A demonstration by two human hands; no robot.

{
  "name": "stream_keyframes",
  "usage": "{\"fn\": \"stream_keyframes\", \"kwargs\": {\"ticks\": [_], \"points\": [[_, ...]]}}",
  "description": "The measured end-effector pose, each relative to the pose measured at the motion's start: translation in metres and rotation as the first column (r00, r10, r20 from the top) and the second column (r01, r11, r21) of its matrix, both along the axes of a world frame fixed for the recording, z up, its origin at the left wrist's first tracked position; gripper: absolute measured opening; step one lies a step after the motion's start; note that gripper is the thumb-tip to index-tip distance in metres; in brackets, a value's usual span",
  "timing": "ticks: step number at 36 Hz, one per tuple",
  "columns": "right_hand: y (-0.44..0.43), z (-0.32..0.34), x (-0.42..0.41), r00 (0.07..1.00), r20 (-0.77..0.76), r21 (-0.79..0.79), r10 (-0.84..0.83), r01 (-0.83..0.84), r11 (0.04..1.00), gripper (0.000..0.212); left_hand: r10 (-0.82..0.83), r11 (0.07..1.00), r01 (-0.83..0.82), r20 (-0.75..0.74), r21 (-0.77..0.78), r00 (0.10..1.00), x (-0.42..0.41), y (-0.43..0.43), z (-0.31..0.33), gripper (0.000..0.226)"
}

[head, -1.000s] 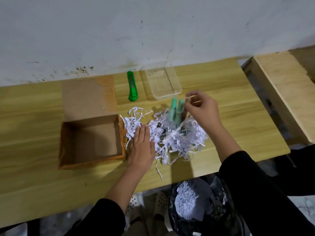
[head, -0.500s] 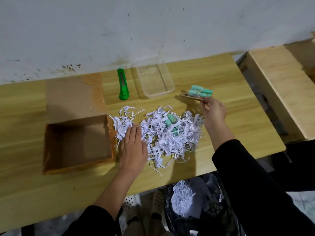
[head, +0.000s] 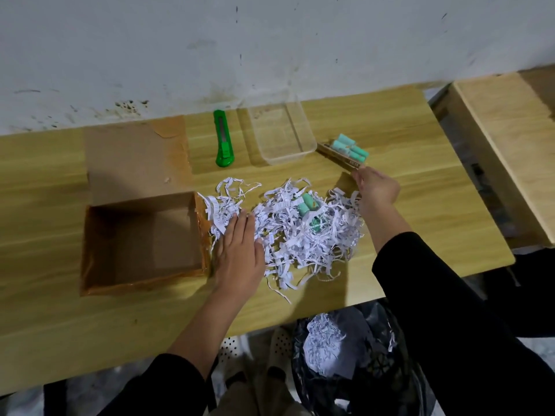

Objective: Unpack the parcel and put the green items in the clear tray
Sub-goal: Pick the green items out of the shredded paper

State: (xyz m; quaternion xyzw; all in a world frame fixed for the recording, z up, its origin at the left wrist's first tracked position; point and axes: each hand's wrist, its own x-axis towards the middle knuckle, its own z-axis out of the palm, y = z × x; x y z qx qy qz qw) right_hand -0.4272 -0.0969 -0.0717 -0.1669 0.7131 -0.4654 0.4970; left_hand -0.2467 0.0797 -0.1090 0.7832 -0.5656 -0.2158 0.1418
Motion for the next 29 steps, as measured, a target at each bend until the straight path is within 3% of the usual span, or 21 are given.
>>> {"fn": "stream_keyframes", "kwargs": {"ticks": [3,5,9,11,13,18,20,22,24,27,29], "points": [[0.013,0.006,-0.003,0.984,-0.133,0.006,0.117,-0.117,0.993,0.010,0.000,1.000,0.000,-0.006,0.001,1.000,0.000,0.000,0.001,0.052],[0.023,0.009,-0.002,0.950,-0.243,0.000,0.197,-0.203,0.979,0.015,0.001,1.000,-0.001,-0.005,0.003,1.000,0.000,0.000,0.002,0.052],[0.044,0.015,0.010,0.790,-0.444,-0.047,0.424,-0.493,0.869,0.014,0.001,1.000,-0.001,-0.004,0.014,1.000,0.000,0.000,0.001,0.052],[0.050,0.020,0.020,0.619,-0.524,-0.015,0.584,-0.693,0.721,0.012,-0.003,1.000,0.003,0.002,0.017,1.000,0.000,0.000,0.001,0.052],[0.050,0.021,0.030,0.384,-0.605,0.095,0.697,-0.835,0.542,0.013,0.001,1.000,-0.001,0.004,0.015,1.000,0.000,0.000,0.001,0.052],[0.045,0.009,0.043,-0.088,-0.634,0.455,0.768,-0.846,0.279,0.044,0.005,1.000,-0.005,0.004,0.028,1.000,-0.004,-0.003,0.003,0.052],[0.047,0.006,0.043,-0.168,-0.655,0.493,0.737,-0.833,0.249,0.043,-0.001,0.999,0.001,0.005,0.034,1.000,-0.004,-0.003,0.002,0.052],[0.051,0.004,0.040,-0.146,-0.680,0.462,0.719,-0.847,0.265,0.039,-0.007,0.999,0.006,0.007,0.033,1.000,-0.003,-0.003,0.002,0.052],[0.054,0.005,0.036,-0.053,-0.703,0.380,0.709,-0.871,0.312,0.033,-0.014,0.999,0.013,0.014,0.036,1.000,-0.002,-0.002,0.002,0.052],[0.055,0.015,0.029,0.200,-0.699,0.194,0.687,-0.871,0.451,0.029,-0.016,0.999,0.015,0.023,0.032,1.000,-0.003,-0.003,0.002,0.052],[0.053,0.027,0.024,0.381,-0.641,0.084,0.667,-0.829,0.553,0.047,-0.014,0.999,0.013,0.023,0.033,1.000,-0.004,-0.005,0.003,0.052]]}}
